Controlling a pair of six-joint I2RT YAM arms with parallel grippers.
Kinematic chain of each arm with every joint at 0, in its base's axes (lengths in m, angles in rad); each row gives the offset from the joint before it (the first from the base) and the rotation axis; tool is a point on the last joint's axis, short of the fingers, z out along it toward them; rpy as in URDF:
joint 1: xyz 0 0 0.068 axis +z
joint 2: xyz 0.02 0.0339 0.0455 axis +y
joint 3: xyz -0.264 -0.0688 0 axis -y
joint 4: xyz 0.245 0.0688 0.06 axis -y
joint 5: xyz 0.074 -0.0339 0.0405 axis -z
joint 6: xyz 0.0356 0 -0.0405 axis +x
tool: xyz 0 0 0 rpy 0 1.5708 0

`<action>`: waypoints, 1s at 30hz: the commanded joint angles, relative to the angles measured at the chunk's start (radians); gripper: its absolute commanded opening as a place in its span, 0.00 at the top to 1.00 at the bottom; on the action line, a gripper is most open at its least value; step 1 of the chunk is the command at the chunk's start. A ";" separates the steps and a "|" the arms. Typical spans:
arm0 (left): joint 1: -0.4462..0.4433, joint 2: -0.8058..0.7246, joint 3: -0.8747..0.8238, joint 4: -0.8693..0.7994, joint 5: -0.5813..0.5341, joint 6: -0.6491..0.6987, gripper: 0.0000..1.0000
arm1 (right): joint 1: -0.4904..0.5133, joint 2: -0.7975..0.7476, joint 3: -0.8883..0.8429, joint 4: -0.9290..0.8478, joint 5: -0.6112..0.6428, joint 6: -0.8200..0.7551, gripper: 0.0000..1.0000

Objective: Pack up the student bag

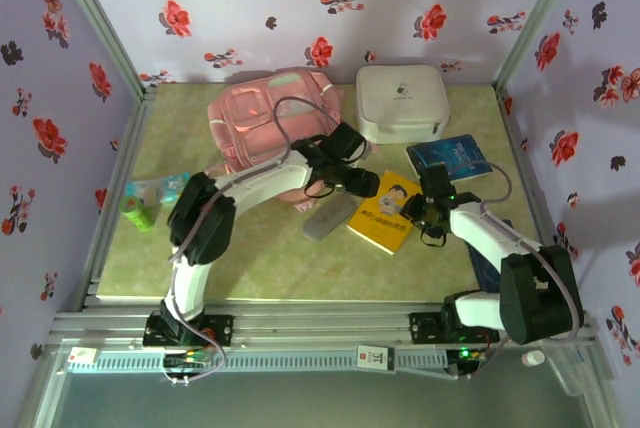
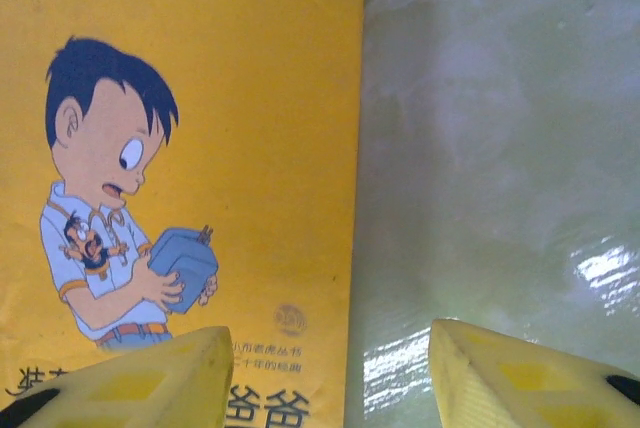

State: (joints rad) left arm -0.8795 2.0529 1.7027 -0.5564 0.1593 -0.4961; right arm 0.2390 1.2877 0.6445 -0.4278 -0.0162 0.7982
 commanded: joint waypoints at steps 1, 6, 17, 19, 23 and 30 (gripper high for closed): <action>-0.010 0.102 0.125 -0.124 -0.050 -0.003 0.29 | -0.044 0.021 -0.011 0.059 -0.072 -0.051 0.48; -0.022 0.228 0.276 -0.181 -0.056 0.016 0.33 | -0.076 0.059 -0.008 0.080 -0.128 -0.059 0.51; -0.055 0.368 0.420 -0.197 -0.072 0.067 0.41 | -0.110 0.093 0.006 0.066 -0.159 -0.108 0.55; -0.054 0.382 0.435 -0.203 -0.074 0.068 0.42 | -0.113 0.091 0.004 0.066 -0.160 -0.113 0.55; -0.055 0.398 0.437 -0.210 -0.086 0.073 0.43 | -0.115 0.097 0.006 0.083 -0.193 -0.112 0.55; -0.061 0.417 0.408 -0.211 -0.087 0.076 0.50 | -0.115 0.127 0.014 0.094 -0.197 -0.109 0.59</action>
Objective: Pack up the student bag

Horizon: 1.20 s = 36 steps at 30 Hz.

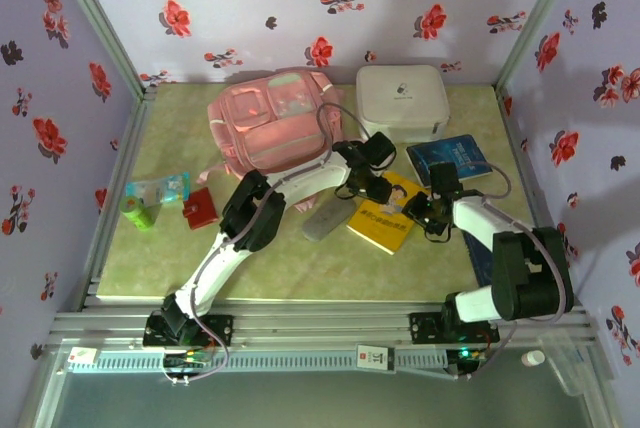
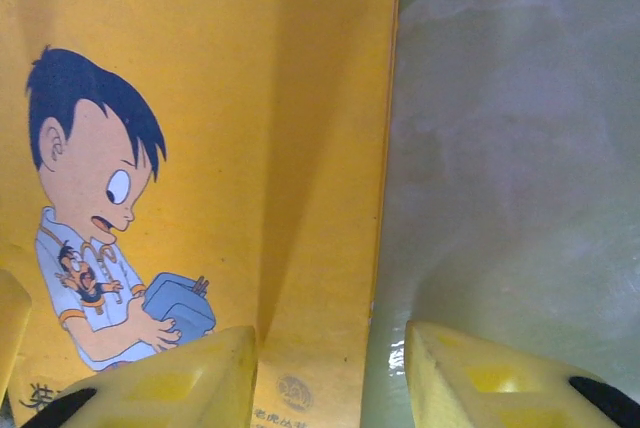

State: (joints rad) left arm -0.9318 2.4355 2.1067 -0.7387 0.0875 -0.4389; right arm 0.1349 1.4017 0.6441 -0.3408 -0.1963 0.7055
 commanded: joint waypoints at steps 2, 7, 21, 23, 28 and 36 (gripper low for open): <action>-0.012 0.042 0.001 -0.028 -0.014 0.020 0.51 | -0.011 0.017 0.018 0.004 -0.017 -0.016 0.60; -0.015 0.063 -0.008 -0.034 -0.017 0.021 0.55 | -0.011 0.012 0.037 -0.007 -0.053 -0.020 0.62; -0.024 0.089 -0.036 -0.036 -0.030 0.017 0.57 | -0.011 -0.072 0.094 -0.064 -0.114 -0.003 0.68; -0.024 0.092 -0.035 -0.037 -0.029 0.017 0.57 | -0.011 -0.081 0.090 -0.050 -0.124 0.000 0.71; -0.025 0.091 -0.040 -0.038 -0.031 0.016 0.59 | -0.011 -0.090 0.076 -0.024 -0.140 0.029 0.79; -0.025 0.087 -0.055 -0.033 -0.031 0.007 0.59 | -0.011 -0.111 0.038 0.050 -0.153 0.043 0.83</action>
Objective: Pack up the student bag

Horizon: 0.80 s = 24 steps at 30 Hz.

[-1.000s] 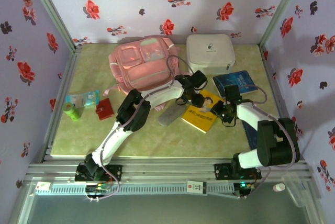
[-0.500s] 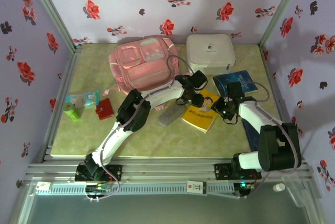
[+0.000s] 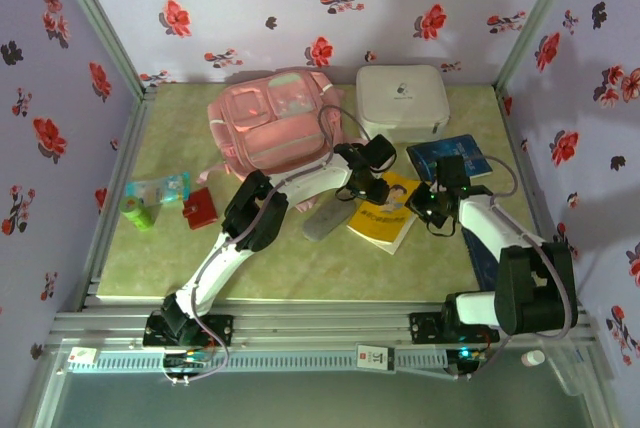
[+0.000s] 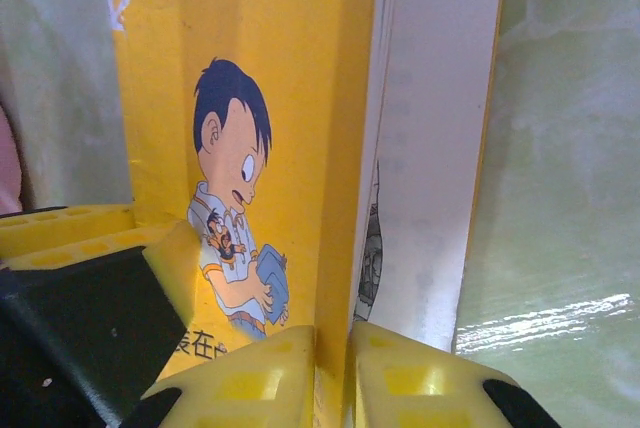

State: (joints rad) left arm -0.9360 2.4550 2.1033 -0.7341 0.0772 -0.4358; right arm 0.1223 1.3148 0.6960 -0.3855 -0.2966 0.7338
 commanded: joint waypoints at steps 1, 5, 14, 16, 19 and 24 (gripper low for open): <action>-0.021 0.068 -0.056 -0.038 -0.020 0.003 0.59 | 0.002 -0.029 -0.019 0.101 -0.058 0.018 0.82; -0.021 0.065 -0.065 -0.034 -0.021 0.005 0.59 | 0.002 -0.033 -0.021 0.105 -0.076 0.032 0.77; -0.017 0.030 -0.052 -0.037 -0.021 0.005 0.58 | 0.002 -0.050 -0.013 0.068 -0.011 0.024 0.91; -0.008 -0.001 -0.037 -0.040 -0.021 0.000 0.56 | 0.002 -0.069 -0.011 0.060 0.006 -0.003 0.98; 0.017 -0.070 -0.013 -0.029 -0.022 -0.010 0.45 | 0.002 -0.105 -0.002 0.060 0.010 -0.056 1.00; 0.072 -0.199 -0.026 0.008 -0.016 -0.034 0.29 | 0.001 -0.180 0.029 0.053 -0.012 -0.129 1.00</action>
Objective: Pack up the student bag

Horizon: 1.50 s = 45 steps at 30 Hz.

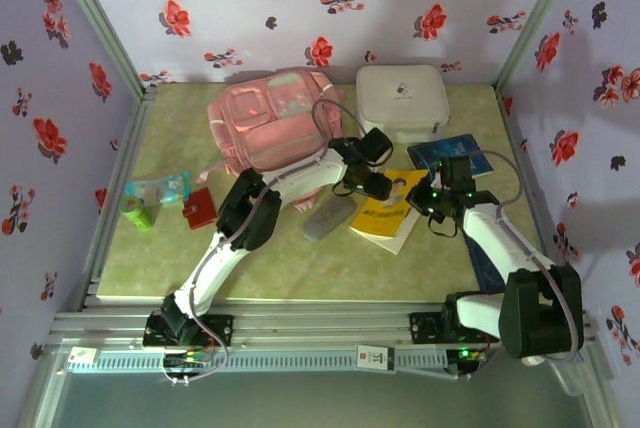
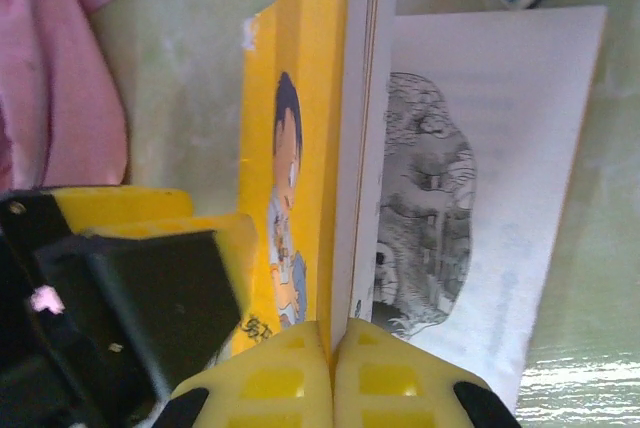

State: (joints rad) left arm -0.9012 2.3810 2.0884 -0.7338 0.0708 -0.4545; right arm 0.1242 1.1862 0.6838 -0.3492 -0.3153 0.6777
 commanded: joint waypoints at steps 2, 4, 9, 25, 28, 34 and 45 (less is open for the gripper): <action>0.059 -0.187 -0.049 0.023 -0.009 -0.028 0.23 | 0.000 -0.089 0.062 0.009 -0.016 -0.102 1.00; 0.082 -0.251 -0.108 0.049 -0.001 -0.045 0.18 | 0.000 -0.120 0.084 -0.003 -0.029 -0.127 1.00; 0.154 -0.430 -0.323 0.187 0.097 -0.105 0.00 | 0.000 -0.170 0.158 -0.017 -0.116 -0.165 1.00; 0.287 -0.673 -0.784 0.712 0.490 -0.375 0.00 | 0.039 -0.053 0.268 0.441 -0.507 0.085 1.00; 0.292 -0.676 -0.808 0.808 0.550 -0.422 0.00 | 0.067 -0.011 0.298 0.455 -0.538 0.088 1.00; 0.303 -0.705 -0.841 0.874 0.573 -0.428 0.04 | 0.084 0.038 0.321 0.496 -0.564 0.121 1.00; 0.324 -0.741 -0.863 0.918 0.603 -0.423 0.36 | 0.084 0.096 0.346 0.442 -0.548 0.077 1.00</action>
State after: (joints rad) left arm -0.5842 1.6768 1.2331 0.1280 0.6380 -0.8814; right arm 0.2020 1.2755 0.9703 0.0654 -0.8425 0.7887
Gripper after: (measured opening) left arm 0.657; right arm 0.051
